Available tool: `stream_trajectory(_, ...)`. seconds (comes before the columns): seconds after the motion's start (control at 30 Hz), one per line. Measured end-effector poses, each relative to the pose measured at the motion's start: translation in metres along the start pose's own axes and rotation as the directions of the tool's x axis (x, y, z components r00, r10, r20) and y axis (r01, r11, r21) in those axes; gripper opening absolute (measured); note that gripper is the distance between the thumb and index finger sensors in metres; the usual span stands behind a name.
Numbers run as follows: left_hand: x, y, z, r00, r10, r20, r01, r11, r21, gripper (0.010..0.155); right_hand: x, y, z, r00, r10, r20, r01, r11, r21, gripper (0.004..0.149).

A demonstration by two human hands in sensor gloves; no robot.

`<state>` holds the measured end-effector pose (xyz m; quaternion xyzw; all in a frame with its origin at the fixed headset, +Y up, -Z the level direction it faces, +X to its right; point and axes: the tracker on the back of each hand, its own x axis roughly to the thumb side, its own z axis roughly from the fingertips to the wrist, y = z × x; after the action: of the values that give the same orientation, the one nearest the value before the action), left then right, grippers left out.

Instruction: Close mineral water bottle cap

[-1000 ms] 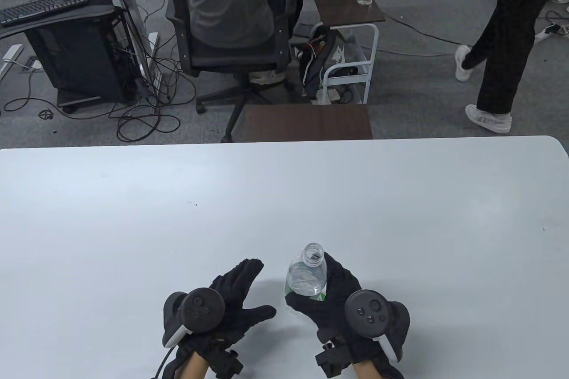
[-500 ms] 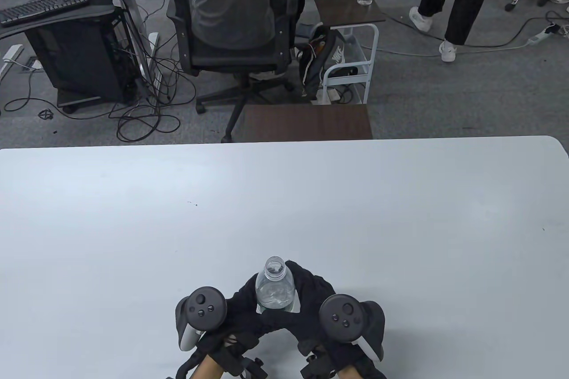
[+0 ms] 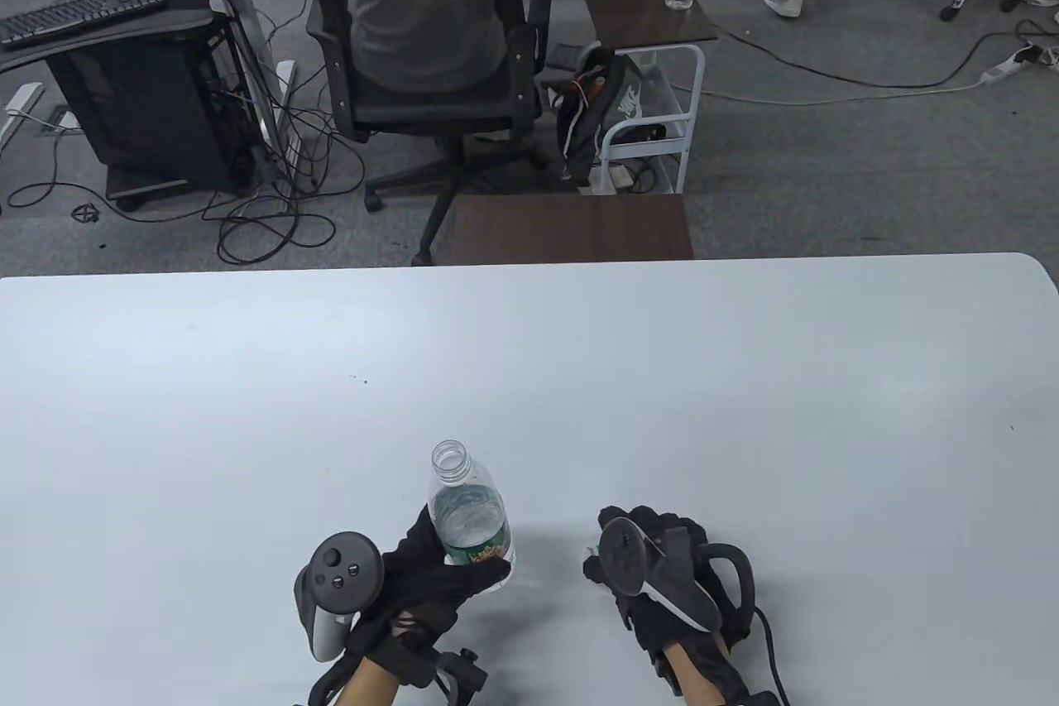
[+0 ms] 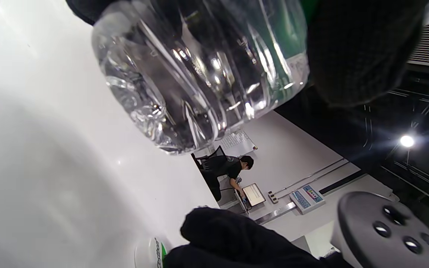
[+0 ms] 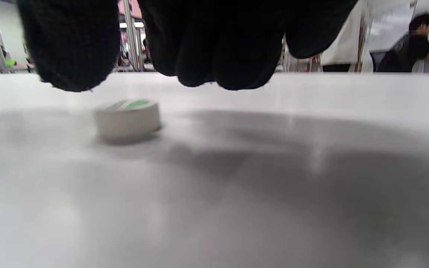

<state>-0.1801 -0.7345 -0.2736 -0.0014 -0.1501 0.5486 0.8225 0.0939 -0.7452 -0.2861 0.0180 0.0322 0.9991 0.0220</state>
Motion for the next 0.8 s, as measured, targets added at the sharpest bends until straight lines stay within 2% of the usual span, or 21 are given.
stream_trajectory(0.2,0.000,0.000,0.000,1.000,-0.016,0.000,0.016,1.000,-0.004,0.093,0.019,0.009,-0.006,0.983,0.183,-0.008,-0.182,0.981,0.065,0.062)
stream_trajectory(0.27,0.000,-0.001,0.000,1.000,-0.021,0.001,0.021,1.000,-0.010,0.093,0.018,0.008,-0.007,0.993,0.116,-0.003,-0.115,0.990,0.081,0.060)
stream_trajectory(0.4,0.000,-0.003,0.001,1.000,-0.029,-0.001,0.029,0.999,-0.020,0.093,0.013,0.002,-0.005,0.990,0.140,0.007,-0.140,0.989,0.036,0.061)
stream_trajectory(0.43,0.001,-0.003,0.001,0.999,-0.037,0.000,0.037,0.999,-0.024,0.093,0.010,-0.006,-0.003,0.994,0.112,0.011,-0.112,0.994,-0.007,0.062)
stream_trajectory(0.53,0.001,-0.006,0.001,1.000,-0.023,-0.002,0.023,0.999,-0.035,0.093,0.000,-0.042,0.009,0.992,-0.115,0.042,0.120,0.980,-0.158,0.062)
stream_trajectory(0.57,0.001,-0.006,0.001,1.000,-0.018,-0.004,0.017,0.999,-0.036,0.093,-0.002,-0.056,0.016,0.976,-0.206,0.070,0.216,0.953,-0.214,0.062)
stream_trajectory(0.7,0.001,-0.008,0.001,1.000,-0.027,-0.006,0.027,0.999,-0.046,0.093,-0.001,-0.100,0.040,0.910,-0.390,0.141,0.414,0.836,-0.361,0.059)
stream_trajectory(0.8,0.002,-0.009,0.001,1.000,-0.030,-0.002,0.030,0.998,-0.049,0.093,0.010,-0.136,0.059,0.872,-0.451,0.188,0.488,0.778,-0.397,0.058)
